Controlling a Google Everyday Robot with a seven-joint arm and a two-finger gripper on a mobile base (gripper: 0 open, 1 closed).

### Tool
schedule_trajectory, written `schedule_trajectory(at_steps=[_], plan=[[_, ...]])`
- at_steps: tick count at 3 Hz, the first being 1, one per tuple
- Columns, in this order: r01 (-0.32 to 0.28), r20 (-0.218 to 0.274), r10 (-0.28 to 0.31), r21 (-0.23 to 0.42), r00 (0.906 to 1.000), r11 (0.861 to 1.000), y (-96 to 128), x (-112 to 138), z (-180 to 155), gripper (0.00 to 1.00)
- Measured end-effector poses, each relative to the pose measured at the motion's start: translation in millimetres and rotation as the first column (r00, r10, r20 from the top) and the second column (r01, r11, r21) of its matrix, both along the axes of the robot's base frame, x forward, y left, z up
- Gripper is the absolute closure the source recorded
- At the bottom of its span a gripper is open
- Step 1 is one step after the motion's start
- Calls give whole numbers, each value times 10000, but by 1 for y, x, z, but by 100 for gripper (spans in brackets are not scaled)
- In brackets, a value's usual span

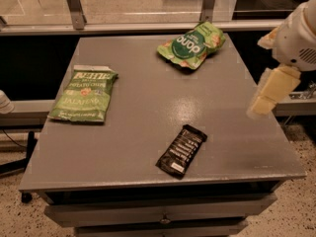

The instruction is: Move green rice chip bag near green jalapeno chip bag

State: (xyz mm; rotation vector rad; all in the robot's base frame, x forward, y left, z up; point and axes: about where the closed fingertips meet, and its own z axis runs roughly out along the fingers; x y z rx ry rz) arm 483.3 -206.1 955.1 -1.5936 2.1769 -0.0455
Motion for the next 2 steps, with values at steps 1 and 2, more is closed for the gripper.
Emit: schedule_trajectory(at_steps=[1,2], plan=[[138,912,-194,619,9956,9980,7,52,-14,0],[276,1836,-474,1090,9818,9937,10,103,-21,0]])
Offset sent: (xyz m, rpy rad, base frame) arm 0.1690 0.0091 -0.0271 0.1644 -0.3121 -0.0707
